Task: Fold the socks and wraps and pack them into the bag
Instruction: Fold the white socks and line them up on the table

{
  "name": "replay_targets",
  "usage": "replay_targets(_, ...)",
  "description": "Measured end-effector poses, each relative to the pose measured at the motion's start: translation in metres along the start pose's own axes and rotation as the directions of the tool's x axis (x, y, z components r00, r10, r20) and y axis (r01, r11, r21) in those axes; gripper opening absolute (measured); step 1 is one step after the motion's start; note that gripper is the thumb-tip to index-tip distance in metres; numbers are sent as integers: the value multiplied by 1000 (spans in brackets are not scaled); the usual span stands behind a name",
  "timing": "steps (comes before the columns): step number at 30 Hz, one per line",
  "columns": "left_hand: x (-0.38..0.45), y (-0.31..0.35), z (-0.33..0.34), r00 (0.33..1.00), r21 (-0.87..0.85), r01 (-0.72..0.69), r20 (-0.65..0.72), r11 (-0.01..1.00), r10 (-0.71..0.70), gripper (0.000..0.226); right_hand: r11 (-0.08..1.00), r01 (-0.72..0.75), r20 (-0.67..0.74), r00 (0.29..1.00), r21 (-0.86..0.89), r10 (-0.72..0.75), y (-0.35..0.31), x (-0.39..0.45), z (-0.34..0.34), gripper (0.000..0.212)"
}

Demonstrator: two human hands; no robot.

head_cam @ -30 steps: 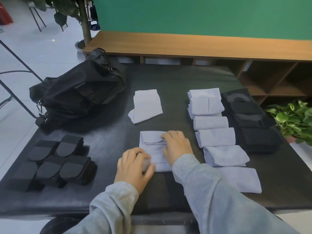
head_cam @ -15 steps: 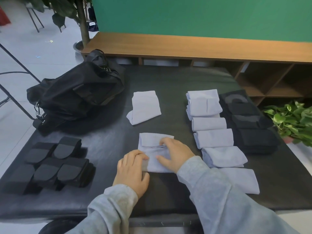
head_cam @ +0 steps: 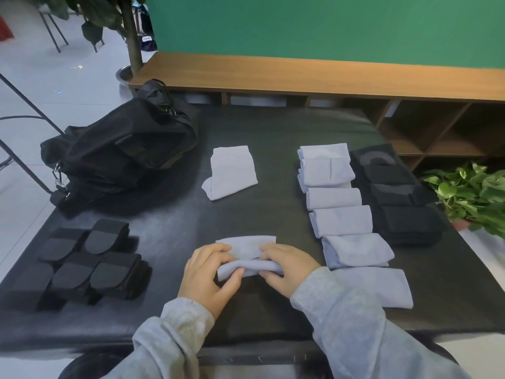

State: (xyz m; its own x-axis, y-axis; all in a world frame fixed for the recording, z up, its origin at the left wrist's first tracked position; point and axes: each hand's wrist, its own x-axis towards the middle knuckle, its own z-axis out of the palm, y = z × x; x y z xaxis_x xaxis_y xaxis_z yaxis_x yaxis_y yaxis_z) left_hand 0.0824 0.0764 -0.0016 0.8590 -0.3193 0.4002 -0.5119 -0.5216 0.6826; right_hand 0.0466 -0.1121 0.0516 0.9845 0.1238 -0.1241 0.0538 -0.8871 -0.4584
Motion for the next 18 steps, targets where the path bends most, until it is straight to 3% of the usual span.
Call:
replay_targets(5,3,6,-5,967,-87,237,117,968,-226,21,992,-87,-22,996,90,89,-1,2,-5,22)
replay_targets(10,10,4,-5,879,-261,476,133,840,-457,16,936,-275,-65,953,221,296,0,8,-6,20)
replay_targets(13,12,2,-4,861,-276,507,113,817,-496,20,902,-357,-57,923,244,381,-1,14,-6,23)
replay_targets(18,14,4,-4,880,-166,475,56,864,-472,38,895,-373,-71,914,247,400,-9,24,-2,27)
